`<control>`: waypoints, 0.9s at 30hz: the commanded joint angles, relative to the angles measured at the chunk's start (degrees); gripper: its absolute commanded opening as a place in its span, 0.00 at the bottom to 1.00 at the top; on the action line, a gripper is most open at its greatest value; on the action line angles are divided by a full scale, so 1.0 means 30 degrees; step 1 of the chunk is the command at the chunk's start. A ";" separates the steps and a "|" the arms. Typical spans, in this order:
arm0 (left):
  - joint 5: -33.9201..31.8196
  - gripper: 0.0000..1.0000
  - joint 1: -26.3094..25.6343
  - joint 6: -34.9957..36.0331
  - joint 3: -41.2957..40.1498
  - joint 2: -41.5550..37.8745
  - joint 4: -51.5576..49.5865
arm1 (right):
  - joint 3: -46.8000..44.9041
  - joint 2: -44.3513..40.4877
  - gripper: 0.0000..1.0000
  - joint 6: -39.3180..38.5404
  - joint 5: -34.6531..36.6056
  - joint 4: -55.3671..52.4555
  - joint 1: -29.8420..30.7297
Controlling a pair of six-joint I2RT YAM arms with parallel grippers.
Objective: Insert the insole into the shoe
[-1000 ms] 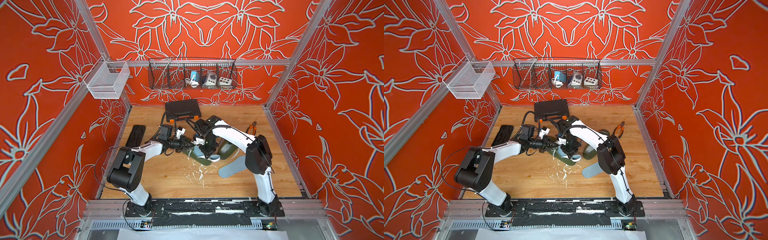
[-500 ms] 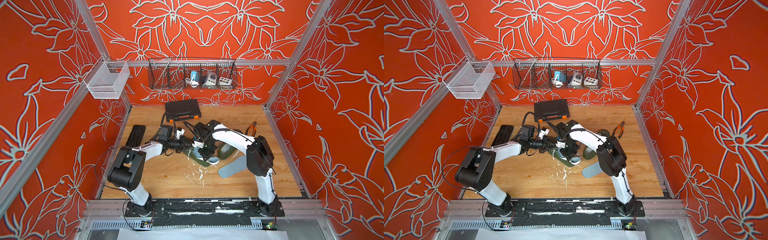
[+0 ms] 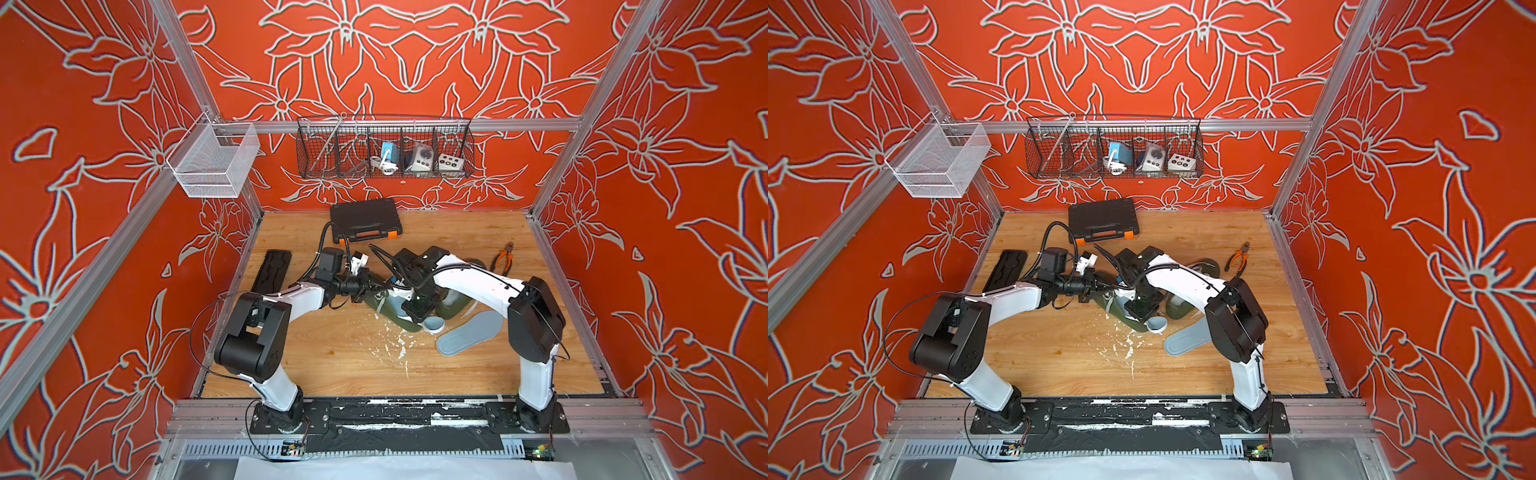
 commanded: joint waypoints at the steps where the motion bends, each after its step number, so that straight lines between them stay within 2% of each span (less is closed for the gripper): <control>1: 0.0732 0.00 0.0216 0.0072 -0.0037 -0.0488 0.1417 | 0.0454 0.0068 0.00 -0.0739 0.0259 -0.0579 0.0165; 6: 0.0721 0.00 0.0216 -0.0227 -0.0737 -0.0883 0.1858 | 0.1887 0.1239 0.00 -0.0328 -0.0550 -0.0663 -0.0001; 15: 0.0886 0.00 0.0007 -0.1082 -0.2269 -0.1104 0.3536 | 0.3711 0.2190 0.00 -0.1104 -0.1681 -0.0192 0.0056; 21: 0.0893 0.00 0.0014 -0.1222 -0.2329 -0.1105 0.3687 | 0.1653 0.1316 0.00 -0.2222 -0.0944 0.1436 0.0179; 27: 0.0847 0.00 0.0033 -0.0713 -0.1474 -0.0766 0.3049 | -0.1549 -0.0327 0.00 -0.5680 0.0392 0.2407 0.0282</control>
